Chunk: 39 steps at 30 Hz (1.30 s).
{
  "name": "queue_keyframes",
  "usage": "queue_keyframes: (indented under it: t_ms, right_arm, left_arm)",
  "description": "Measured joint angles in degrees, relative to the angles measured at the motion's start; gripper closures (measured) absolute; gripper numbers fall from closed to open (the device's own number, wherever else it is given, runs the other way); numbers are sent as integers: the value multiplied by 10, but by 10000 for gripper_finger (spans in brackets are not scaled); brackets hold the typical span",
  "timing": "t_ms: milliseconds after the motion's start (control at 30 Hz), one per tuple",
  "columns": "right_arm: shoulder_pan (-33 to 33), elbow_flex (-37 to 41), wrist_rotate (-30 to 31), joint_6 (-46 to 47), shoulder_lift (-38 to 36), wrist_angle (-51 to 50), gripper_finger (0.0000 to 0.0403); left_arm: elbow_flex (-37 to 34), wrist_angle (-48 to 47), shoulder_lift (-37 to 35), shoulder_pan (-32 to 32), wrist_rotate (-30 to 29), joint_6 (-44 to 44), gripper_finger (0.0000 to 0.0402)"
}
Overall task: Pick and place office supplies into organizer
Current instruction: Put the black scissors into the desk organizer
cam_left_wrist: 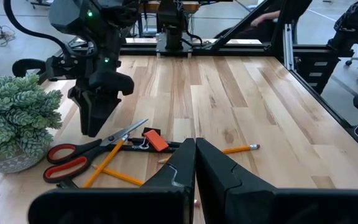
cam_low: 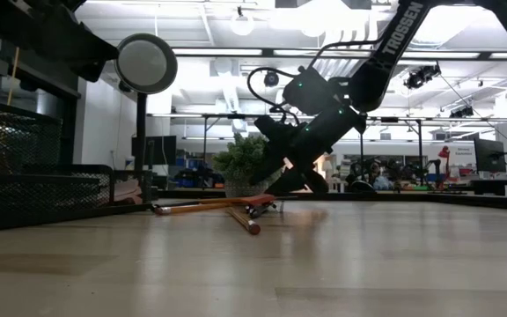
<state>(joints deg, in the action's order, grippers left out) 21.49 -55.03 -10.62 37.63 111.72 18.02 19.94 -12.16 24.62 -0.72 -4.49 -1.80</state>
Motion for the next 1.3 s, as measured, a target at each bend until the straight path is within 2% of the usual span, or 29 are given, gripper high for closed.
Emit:
queue_keyframes:
  t_ms: [333, 700, 867, 1000, 1200, 1300]
  right_arm:
    - [-2, -4, -14, 23, 53, 78, 213]
    - [-12, -84, -29, -6, 105, -8, 231]
    - [-15, -93, -29, -9, 121, -15, 233]
    - [-23, -93, -16, -24, 123, -23, 263]
    - [-36, -92, -14, -49, 123, -26, 352]
    - [-38, -92, -16, -53, 123, -27, 360]
  left_arm:
    - [0, -1, 0, 0, 0, 0, 401]
    - [0, -3, 0, 0, 0, 1, 401]
    - [0, -8, 0, 0, 0, 1, 401]
    - [0, -14, 0, 0, 0, 1, 401]
    - [0, -14, 0, 0, 0, 1, 401]
    - [0, -14, 0, 0, 0, 1, 401]
